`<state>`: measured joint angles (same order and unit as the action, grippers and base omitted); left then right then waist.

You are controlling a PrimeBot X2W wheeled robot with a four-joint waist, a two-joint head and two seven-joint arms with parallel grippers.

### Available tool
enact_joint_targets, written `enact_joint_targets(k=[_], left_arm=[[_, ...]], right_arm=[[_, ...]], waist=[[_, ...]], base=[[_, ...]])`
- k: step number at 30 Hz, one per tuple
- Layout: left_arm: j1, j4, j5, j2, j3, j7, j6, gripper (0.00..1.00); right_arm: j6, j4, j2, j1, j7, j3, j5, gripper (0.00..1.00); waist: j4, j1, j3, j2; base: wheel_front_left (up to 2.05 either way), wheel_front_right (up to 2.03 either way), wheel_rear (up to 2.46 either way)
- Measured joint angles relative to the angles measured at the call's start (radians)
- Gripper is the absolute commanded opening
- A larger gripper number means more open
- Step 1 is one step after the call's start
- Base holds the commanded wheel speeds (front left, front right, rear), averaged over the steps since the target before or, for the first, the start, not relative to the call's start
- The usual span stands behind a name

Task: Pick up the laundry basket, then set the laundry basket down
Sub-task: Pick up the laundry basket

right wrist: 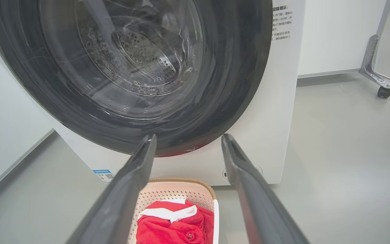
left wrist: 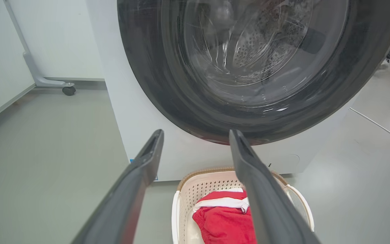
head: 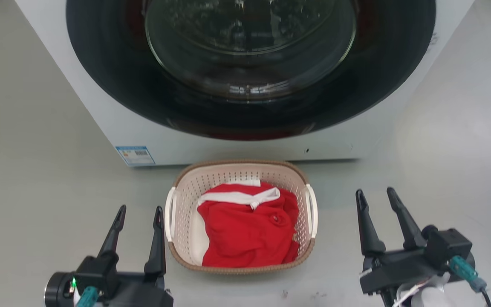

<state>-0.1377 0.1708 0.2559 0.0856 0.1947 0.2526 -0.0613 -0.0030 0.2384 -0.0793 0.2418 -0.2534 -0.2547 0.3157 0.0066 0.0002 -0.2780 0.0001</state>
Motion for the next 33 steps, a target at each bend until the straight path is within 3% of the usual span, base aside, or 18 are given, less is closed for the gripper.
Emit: enact_joint_targets(k=[33], left_arm=[[-0.532, 0.394, 0.028, -0.036, 0.013, -0.013, 0.028, 1.0]], right_arm=[[0.012, 0.3, -0.019, 0.483, 0.016, 0.015, -0.039, 1.0]], waist=[[0.049, 0.0, -0.484, 0.0001]], base=[[0.0, 0.0, 0.0]])
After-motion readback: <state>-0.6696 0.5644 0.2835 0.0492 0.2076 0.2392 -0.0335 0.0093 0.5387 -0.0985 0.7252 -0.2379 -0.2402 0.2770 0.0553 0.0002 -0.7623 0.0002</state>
